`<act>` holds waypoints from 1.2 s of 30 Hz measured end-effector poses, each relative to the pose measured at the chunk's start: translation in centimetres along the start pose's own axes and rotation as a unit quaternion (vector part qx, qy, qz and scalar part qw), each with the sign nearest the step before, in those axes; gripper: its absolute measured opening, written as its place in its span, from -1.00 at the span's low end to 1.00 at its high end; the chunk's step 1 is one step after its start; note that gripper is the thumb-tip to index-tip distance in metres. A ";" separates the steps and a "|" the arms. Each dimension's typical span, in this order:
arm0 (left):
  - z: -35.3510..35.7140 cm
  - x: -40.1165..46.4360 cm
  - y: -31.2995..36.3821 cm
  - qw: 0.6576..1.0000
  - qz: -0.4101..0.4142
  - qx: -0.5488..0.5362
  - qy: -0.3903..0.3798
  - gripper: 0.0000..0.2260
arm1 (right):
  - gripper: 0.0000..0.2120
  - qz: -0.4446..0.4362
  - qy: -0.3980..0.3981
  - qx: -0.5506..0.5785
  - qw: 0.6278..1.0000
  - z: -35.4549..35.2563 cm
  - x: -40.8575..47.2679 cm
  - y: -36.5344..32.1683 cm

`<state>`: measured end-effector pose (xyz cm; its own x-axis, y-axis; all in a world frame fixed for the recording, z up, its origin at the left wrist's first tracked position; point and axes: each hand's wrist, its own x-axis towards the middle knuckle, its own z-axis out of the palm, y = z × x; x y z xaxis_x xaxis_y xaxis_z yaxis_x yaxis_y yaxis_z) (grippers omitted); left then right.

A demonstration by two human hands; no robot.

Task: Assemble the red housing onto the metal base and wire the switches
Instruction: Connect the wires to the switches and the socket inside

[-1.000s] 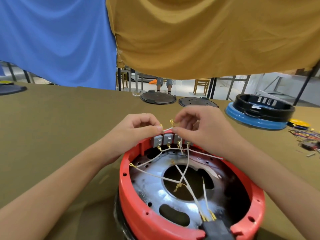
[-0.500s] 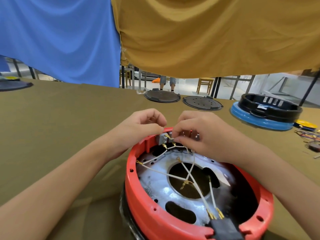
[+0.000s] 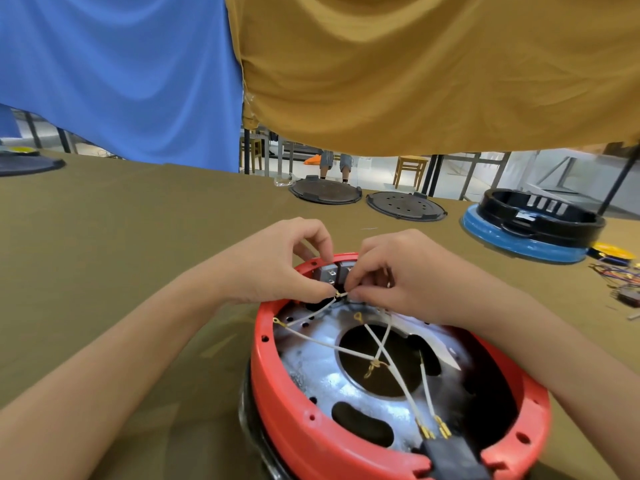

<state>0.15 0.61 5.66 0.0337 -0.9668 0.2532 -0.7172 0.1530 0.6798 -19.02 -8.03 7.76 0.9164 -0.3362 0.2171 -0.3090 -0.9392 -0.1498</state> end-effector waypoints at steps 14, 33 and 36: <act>0.4 -0.3 0.9 0.997 -0.003 0.074 0.027 -0.75 | -0.96 0.016 0.017 0.008 1.000 0.0 0.2 0.0; 0.7 -0.3 1.7 0.983 0.028 0.176 0.034 -0.71 | -0.98 0.019 0.016 -0.001 1.000 0.3 0.7 0.1; 0.6 -0.2 2.1 0.979 0.033 0.198 0.030 -0.69 | -0.98 0.018 0.018 0.002 1.000 0.3 0.7 0.1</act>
<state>-1.78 0.97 6.67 0.0095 -0.9420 0.3355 -0.9326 0.1127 0.3430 -18.33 -8.38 7.63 0.8951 -0.3722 0.2455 -0.3405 -0.9261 -0.1623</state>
